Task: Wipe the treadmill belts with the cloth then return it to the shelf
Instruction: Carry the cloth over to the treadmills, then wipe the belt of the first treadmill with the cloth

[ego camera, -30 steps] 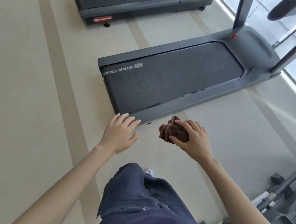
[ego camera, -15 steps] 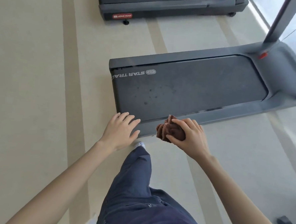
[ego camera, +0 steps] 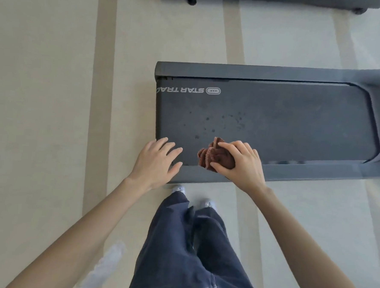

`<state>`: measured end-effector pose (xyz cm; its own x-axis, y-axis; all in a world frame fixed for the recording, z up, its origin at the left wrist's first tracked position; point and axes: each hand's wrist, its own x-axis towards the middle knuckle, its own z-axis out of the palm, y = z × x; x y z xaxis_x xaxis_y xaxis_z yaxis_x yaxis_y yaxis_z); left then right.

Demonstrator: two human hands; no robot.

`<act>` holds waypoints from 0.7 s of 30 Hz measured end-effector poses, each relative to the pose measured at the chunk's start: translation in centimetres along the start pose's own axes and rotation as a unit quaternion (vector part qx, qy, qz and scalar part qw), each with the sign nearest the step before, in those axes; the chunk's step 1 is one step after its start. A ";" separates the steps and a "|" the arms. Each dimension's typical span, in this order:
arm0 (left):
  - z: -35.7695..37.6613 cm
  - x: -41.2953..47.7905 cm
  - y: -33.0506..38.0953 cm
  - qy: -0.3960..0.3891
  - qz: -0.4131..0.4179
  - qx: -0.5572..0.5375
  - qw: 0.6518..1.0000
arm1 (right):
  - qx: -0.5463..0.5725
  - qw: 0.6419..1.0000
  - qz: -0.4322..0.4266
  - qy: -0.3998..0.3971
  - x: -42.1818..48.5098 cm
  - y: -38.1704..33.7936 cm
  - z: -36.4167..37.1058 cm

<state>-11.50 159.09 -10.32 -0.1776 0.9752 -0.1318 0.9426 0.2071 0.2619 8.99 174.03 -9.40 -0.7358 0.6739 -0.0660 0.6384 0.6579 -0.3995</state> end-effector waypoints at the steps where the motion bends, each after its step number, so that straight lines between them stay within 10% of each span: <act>1: 0.3 0.5 -0.2 0.001 -0.006 -0.002 1.000 | 0.004 1.000 -0.002 -0.004 0.7 0.5 0.3; 21: 27.4 9.8 -2.4 -0.029 -0.125 -0.009 0.992 | 0.022 0.998 -0.006 -0.058 9.4 19.9 24.7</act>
<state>-7.78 166.04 -38.40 -0.3887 0.8869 -0.2496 0.8656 0.4443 0.2311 9.14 185.14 -40.56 -0.7657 0.6216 -0.1654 0.6214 0.6484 -0.4399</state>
